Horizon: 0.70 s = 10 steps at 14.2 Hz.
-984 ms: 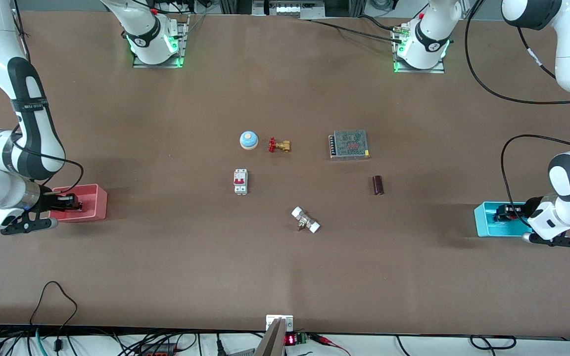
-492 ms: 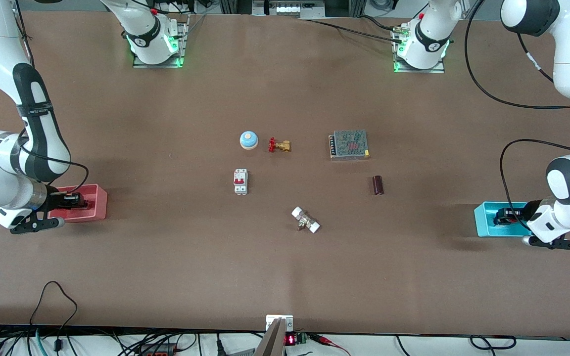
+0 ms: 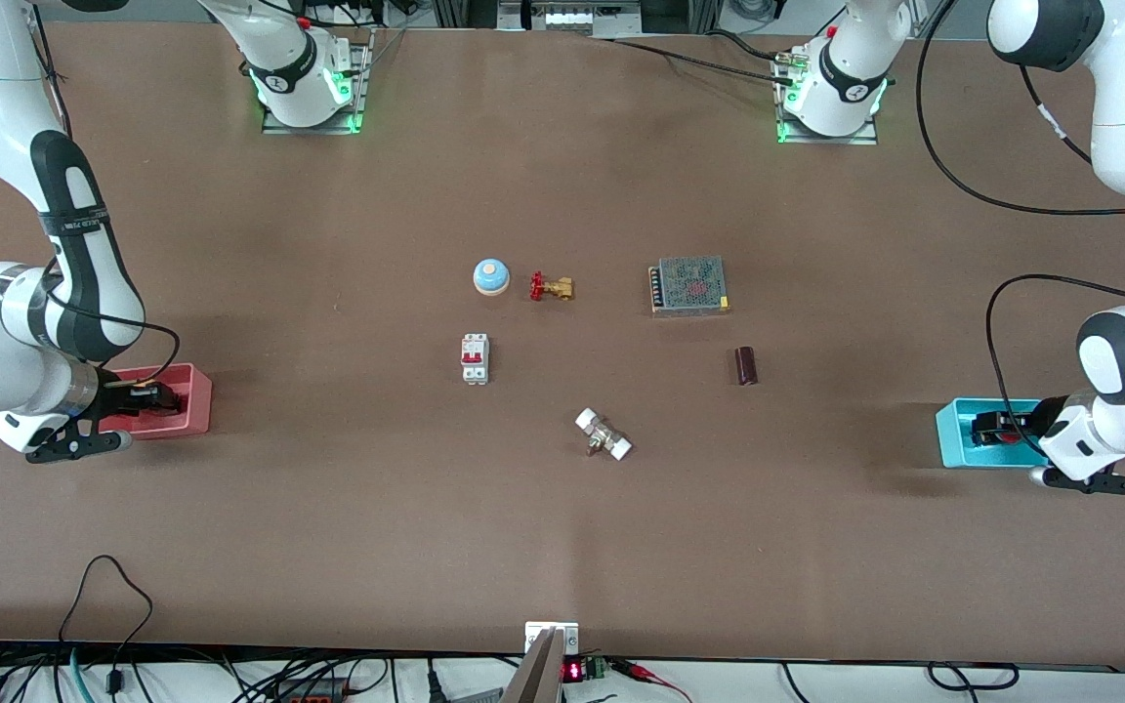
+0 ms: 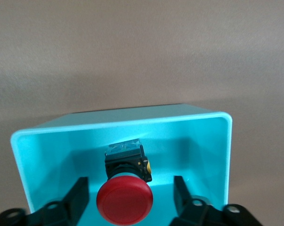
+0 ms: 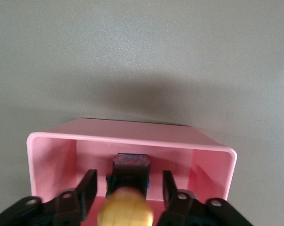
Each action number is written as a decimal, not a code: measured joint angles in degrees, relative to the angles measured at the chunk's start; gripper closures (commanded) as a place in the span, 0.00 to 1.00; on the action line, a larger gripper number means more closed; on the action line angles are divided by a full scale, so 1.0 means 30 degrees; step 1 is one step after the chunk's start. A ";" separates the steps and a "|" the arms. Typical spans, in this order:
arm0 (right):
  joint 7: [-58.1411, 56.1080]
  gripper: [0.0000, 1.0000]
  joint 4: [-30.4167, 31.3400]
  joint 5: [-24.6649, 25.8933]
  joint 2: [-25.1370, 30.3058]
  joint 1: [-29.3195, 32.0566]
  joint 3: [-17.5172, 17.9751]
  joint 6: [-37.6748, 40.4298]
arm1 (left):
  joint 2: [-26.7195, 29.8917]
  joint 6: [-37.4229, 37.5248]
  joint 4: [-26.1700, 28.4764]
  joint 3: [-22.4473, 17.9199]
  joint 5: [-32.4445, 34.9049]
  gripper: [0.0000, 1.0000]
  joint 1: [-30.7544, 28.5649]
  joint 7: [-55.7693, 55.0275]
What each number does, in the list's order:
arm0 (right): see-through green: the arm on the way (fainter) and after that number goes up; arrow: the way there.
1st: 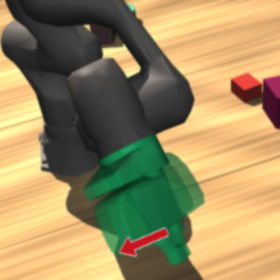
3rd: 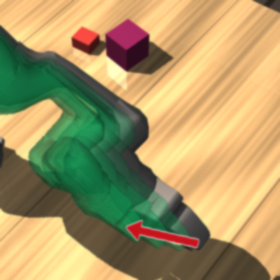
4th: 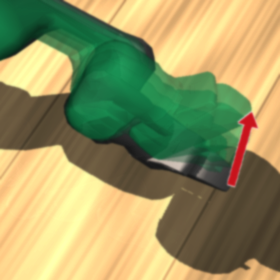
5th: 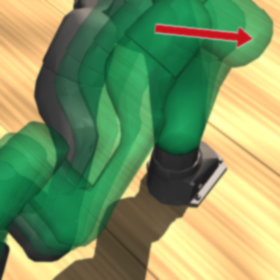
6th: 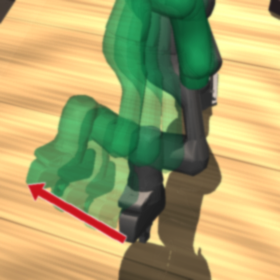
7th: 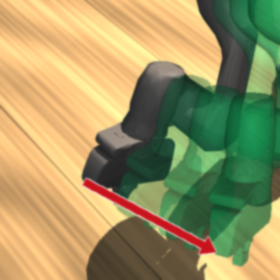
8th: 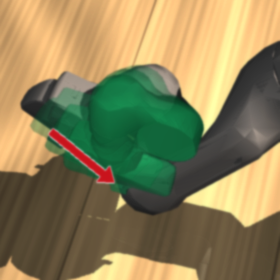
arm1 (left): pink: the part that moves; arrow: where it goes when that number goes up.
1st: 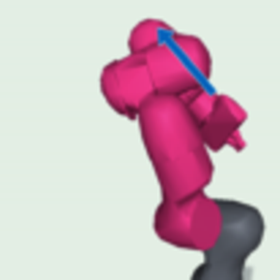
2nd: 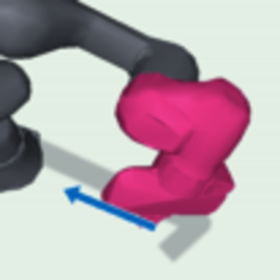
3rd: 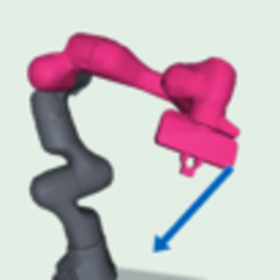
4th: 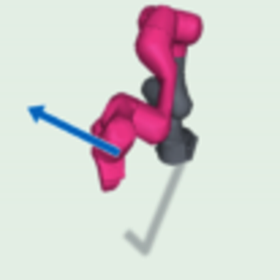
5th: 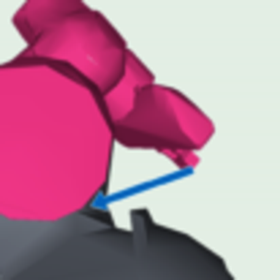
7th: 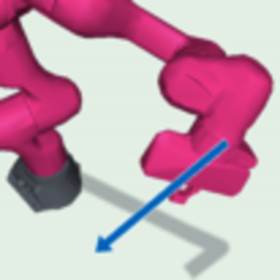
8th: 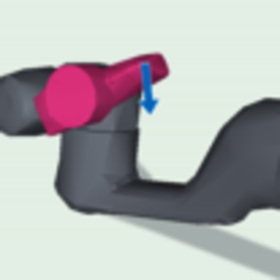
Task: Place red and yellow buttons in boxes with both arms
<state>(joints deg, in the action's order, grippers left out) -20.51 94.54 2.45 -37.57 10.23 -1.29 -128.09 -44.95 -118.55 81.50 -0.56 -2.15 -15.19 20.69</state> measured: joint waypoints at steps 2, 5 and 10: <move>0.0000 0.00 -0.0002 -0.0001 -0.0023 0.0000 0.0003 -0.0097 | 0.0284 -0.0007 -0.0375 0.0101 -0.0007 0.00 -0.0003 0.0000; 0.0000 0.00 -0.0126 -0.0001 0.0264 -0.0022 0.0059 -0.0238 | 0.1819 0.0657 -0.0733 0.0306 -0.0013 0.00 0.0065 0.0000; 0.0396 0.00 -0.0524 -0.0021 0.3955 -0.0571 0.0332 0.2927 | 0.5870 0.3703 -0.0831 0.0498 -0.0065 0.00 0.1120 -0.0385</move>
<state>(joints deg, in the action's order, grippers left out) -19.33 92.97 2.38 -25.71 8.51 -0.29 -119.31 -27.34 -107.44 79.01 0.93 -2.34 -11.83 19.54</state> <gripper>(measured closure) 0.000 0.000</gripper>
